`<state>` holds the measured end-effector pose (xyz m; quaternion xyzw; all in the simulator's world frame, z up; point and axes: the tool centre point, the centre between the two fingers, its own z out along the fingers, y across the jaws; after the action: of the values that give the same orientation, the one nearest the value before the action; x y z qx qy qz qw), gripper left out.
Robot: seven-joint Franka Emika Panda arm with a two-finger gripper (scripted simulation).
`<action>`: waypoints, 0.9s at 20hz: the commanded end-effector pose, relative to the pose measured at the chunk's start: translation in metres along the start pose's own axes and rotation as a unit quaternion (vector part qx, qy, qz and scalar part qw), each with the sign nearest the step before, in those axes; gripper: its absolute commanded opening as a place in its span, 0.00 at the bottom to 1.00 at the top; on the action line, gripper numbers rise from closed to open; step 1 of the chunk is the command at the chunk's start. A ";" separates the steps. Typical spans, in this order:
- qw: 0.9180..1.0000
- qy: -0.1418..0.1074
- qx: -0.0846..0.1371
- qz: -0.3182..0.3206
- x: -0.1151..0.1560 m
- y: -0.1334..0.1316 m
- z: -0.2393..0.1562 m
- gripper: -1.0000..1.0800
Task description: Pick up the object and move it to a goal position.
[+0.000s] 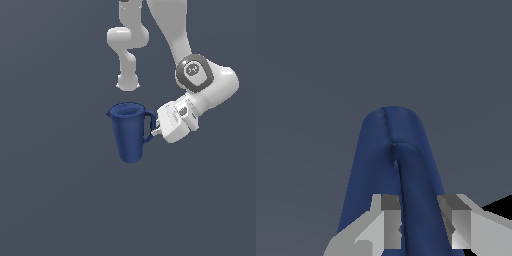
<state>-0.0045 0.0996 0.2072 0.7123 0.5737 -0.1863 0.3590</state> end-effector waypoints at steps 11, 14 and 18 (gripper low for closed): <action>0.981 0.064 -0.146 0.108 -0.069 0.079 -0.049 0.00; 0.972 0.079 -0.179 0.132 -0.087 0.093 -0.062 0.00; 0.956 0.098 -0.221 0.163 -0.113 0.108 -0.079 0.00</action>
<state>0.0541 0.0726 0.3543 0.7159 0.5158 0.0559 0.4673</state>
